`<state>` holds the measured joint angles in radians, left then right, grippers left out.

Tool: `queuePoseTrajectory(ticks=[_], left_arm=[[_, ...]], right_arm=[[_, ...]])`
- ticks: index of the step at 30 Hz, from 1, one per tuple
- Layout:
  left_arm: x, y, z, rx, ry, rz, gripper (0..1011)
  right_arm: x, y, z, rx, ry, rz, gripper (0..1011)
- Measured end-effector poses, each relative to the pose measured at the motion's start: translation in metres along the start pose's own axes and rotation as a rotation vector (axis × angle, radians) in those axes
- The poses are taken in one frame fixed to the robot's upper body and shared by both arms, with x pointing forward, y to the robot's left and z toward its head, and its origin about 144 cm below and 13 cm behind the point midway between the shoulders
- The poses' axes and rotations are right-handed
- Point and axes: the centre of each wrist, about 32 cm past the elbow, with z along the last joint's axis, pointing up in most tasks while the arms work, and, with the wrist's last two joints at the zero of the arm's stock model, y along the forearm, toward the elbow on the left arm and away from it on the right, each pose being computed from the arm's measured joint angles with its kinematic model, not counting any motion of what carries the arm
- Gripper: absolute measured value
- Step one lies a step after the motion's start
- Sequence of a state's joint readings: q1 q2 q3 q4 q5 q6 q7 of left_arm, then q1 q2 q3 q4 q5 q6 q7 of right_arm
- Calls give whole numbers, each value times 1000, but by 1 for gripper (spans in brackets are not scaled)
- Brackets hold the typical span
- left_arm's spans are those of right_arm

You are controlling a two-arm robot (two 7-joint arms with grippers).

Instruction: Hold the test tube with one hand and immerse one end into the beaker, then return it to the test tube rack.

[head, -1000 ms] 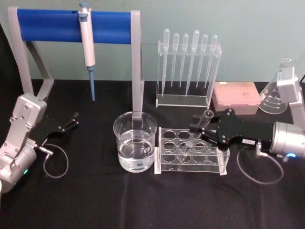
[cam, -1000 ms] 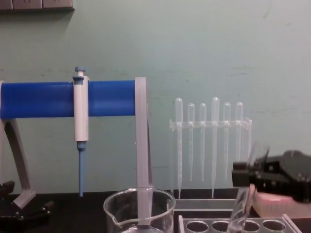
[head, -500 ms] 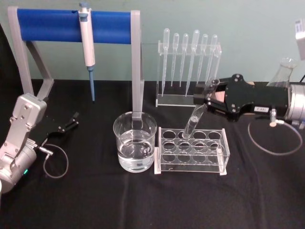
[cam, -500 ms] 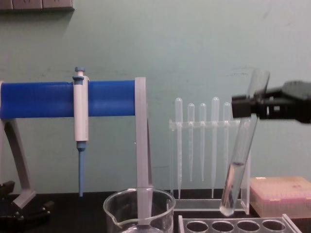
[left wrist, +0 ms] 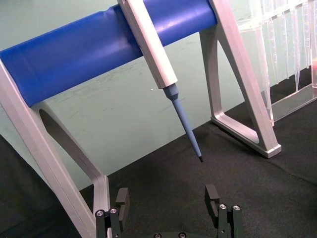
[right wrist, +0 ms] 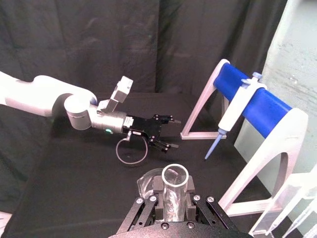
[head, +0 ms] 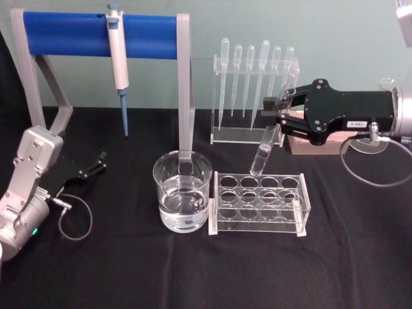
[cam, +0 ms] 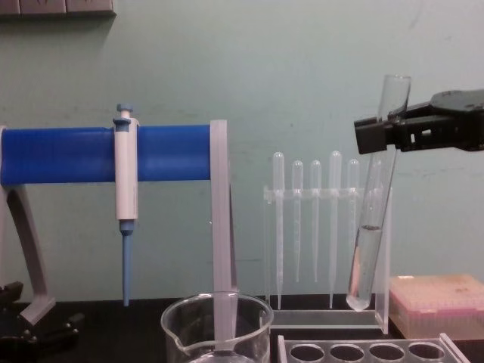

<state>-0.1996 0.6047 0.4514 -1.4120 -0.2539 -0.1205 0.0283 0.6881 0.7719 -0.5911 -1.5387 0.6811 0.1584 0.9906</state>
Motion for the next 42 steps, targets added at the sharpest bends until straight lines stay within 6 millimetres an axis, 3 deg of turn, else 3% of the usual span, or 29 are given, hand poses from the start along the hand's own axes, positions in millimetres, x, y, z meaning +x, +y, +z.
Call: queuePoseTrajectory(ticks=[9, 42], left_arm=[[0, 0, 0, 0, 0, 0, 1000], [0, 0, 0, 0, 0, 0, 1000]], right_arm=[[4, -1, 8, -26, -12, 4, 237], [4, 0, 8, -26, -15, 4, 237]])
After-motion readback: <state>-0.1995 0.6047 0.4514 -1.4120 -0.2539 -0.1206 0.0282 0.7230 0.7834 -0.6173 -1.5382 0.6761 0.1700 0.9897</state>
